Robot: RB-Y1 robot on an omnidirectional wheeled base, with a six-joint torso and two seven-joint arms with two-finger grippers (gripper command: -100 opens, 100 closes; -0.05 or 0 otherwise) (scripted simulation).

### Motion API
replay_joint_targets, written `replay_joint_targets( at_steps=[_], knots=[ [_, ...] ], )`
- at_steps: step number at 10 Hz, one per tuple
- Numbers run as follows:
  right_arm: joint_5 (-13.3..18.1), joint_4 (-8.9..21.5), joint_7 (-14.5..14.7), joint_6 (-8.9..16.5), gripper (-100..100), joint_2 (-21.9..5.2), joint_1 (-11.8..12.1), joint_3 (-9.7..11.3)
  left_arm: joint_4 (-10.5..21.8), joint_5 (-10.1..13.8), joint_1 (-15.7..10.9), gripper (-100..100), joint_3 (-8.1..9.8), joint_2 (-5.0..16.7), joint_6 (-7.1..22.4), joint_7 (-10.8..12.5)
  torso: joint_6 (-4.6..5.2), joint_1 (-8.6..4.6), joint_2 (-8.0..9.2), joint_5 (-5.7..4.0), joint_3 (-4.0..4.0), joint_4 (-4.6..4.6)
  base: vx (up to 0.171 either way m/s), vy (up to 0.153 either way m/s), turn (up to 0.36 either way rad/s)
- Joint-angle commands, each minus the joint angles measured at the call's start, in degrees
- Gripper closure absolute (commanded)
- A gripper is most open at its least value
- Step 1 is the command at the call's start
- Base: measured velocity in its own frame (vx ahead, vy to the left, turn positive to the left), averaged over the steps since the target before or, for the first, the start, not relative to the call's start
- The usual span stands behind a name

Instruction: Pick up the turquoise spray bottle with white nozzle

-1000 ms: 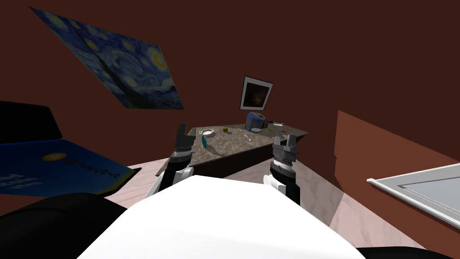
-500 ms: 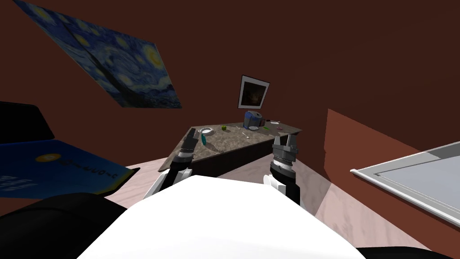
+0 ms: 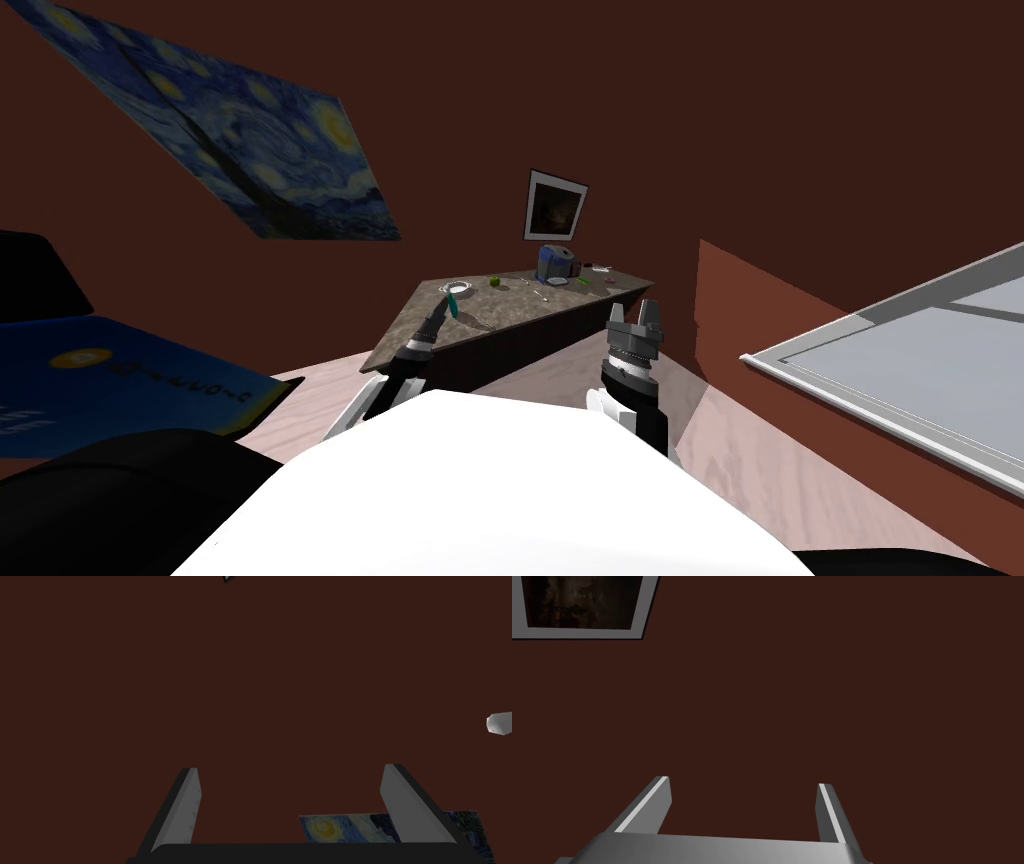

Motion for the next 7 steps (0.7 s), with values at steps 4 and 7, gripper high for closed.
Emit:
replay_joint_targets(
  at_steps=[4,7],
  knots=[
    [0.0,0.0,0.0,0.0,0,0.0,0.0,0.0,7.8,-6.2,-0.4,-100,0.95,3.2,2.7,-4.0,0.0,0.01,-0.01,0.0,0.0,0.01,-0.138,-0.015,-0.098],
    [0.0,0.0,0.0,0.0,0,0.0,0.0,0.0,11.3,-8.7,-0.7,-100,1.49,4.6,4.2,-5.7,-0.01,0.03,-0.32,0.0,-0.18,-0.06,-0.056,-0.017,-0.051]
  ],
)
